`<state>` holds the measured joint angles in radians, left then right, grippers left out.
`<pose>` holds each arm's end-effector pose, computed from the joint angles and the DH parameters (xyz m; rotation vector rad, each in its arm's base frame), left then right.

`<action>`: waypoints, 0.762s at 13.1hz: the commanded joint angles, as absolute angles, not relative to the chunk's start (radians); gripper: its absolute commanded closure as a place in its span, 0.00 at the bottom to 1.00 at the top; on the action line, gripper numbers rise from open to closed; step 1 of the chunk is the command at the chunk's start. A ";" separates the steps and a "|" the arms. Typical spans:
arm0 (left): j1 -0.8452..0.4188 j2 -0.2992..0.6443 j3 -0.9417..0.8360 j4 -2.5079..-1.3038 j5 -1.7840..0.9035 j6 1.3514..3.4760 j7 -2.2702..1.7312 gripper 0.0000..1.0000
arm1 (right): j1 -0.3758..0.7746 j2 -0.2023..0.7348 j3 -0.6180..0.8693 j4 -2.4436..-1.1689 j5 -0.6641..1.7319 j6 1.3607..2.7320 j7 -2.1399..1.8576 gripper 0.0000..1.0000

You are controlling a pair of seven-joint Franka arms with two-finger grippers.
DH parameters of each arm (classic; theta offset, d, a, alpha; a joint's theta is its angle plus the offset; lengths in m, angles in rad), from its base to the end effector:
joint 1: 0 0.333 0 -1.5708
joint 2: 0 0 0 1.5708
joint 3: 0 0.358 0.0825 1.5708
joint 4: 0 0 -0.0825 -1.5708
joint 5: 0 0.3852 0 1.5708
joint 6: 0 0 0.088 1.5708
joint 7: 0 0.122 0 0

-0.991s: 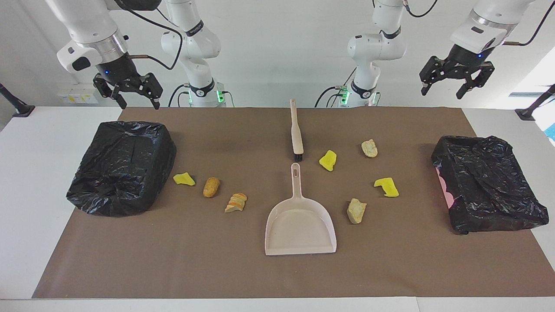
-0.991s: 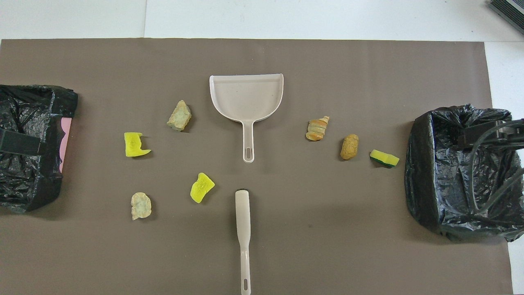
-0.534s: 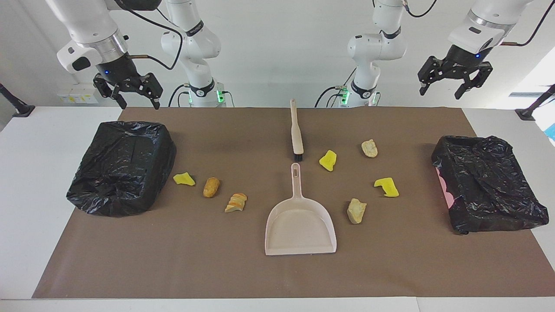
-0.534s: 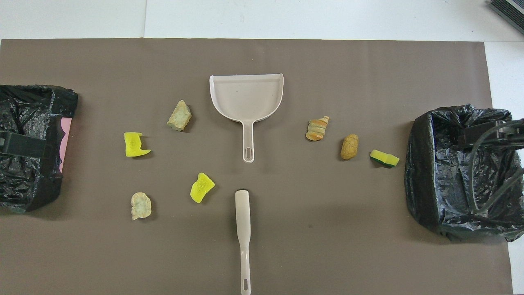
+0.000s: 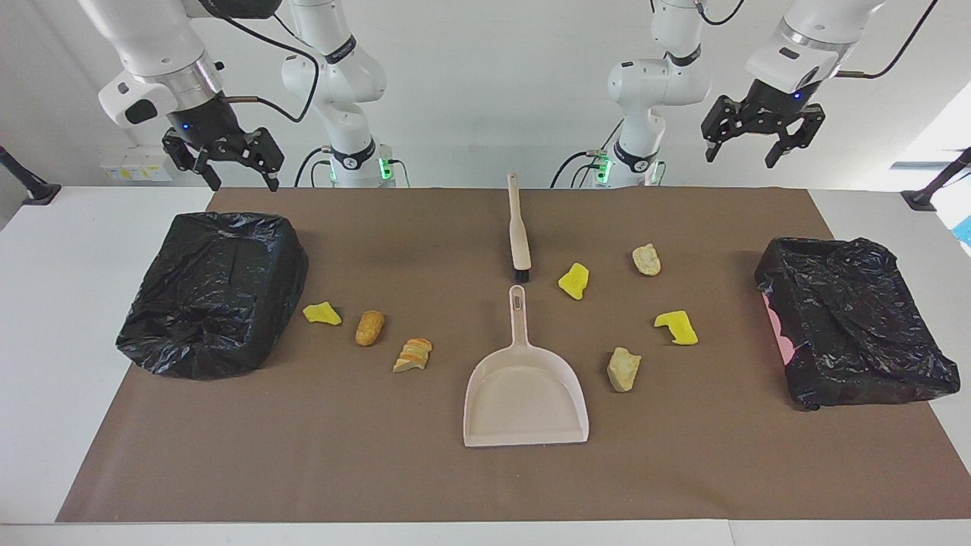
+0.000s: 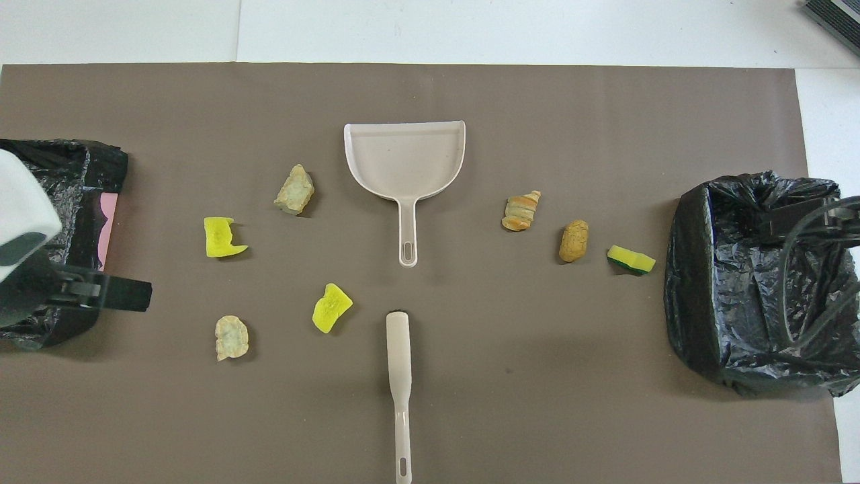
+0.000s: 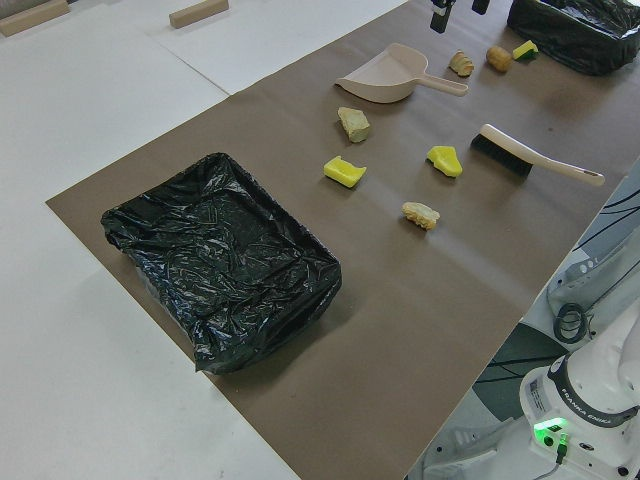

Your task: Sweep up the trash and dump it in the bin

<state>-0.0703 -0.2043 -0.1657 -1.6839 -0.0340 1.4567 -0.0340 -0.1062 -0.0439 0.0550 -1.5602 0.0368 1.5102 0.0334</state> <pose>0.4539 -0.1245 0.6920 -3.1223 0.3158 0.0400 0.5337 -0.0219 0.6751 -3.1045 0.1282 0.0091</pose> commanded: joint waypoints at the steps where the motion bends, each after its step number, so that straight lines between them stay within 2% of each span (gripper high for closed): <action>1: -0.072 -0.307 -0.218 -1.863 -0.093 1.549 -0.106 0.00 | -0.088 -0.041 0.075 -1.552 0.005 1.499 0.035 0.00; 4: -0.072 -0.354 -0.345 -2.009 -0.123 1.644 -0.197 0.00 | -0.028 0.079 0.077 -1.451 0.002 1.505 0.040 0.00; 10: -0.074 -0.351 -0.585 -2.241 -0.209 1.885 -0.363 0.00 | 0.153 0.231 0.090 -1.433 0.014 1.669 0.167 0.00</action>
<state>-0.0739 -0.3104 -0.5362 -2.1426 -0.1793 1.8084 -0.3299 0.1223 0.1822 0.0844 -1.4728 0.0203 1.6565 0.1126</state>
